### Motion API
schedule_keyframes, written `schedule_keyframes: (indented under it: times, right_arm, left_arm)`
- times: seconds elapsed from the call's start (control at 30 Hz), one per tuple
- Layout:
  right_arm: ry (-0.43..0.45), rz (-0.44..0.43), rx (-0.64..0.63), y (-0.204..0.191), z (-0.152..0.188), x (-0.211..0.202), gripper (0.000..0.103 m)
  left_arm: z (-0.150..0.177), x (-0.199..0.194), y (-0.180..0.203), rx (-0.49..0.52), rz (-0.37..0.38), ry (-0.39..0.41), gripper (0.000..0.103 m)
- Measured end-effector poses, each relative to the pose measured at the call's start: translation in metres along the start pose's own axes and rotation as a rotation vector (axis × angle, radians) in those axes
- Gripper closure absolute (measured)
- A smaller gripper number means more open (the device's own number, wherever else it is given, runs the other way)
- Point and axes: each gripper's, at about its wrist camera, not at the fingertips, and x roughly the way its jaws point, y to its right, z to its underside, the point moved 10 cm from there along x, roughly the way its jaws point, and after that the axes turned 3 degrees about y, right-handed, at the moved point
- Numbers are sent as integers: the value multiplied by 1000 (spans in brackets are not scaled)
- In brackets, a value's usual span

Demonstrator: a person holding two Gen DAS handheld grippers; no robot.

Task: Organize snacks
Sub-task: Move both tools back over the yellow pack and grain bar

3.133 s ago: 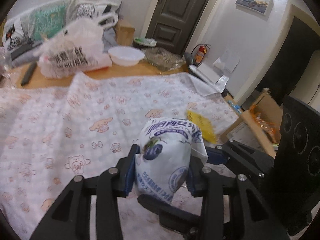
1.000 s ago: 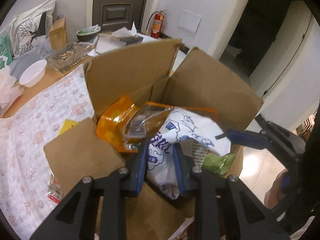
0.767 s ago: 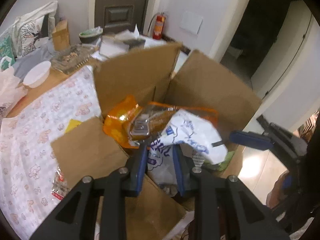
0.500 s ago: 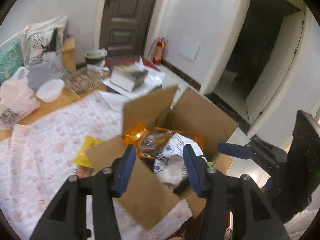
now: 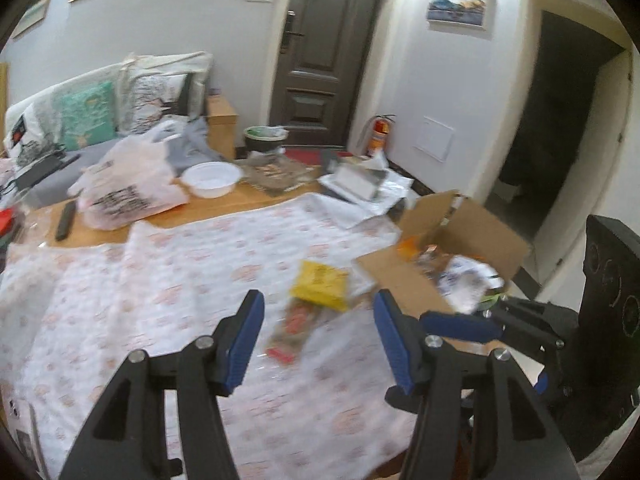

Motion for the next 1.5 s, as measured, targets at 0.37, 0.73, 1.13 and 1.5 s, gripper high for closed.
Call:
schedule_keyframes:
  times: [0.37, 0.73, 1.13, 1.5]
  right_arm:
    - [-154, 117, 171, 8, 39, 100, 49]
    - [-242, 230, 148, 35, 72, 142, 47]
    - [-228, 313, 213, 65, 86, 146, 46]
    - [-223, 306, 219, 66, 86, 143, 45]
  left_arm:
    - [52, 55, -63, -7, 29, -106, 50]
    - [91, 162, -27, 58, 142, -324, 68]
    - [90, 186, -11, 96, 137, -335, 56]
    - [89, 193, -41, 119, -16, -305, 65]
